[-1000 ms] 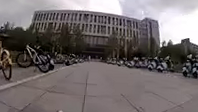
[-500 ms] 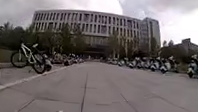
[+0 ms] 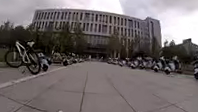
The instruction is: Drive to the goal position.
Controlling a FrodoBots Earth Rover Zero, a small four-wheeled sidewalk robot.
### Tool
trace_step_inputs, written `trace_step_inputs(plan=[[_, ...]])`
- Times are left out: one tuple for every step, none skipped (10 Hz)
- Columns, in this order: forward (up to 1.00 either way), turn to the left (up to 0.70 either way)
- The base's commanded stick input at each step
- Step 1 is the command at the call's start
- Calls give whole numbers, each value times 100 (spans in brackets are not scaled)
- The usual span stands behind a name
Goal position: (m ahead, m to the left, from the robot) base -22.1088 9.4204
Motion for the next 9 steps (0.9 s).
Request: trace_step_inputs(plan=[[70, -35], [38, -51], [2, -69], [0, -70], [0, -70], [0, -70], [0, -70], [0, -70], [0, -70]])
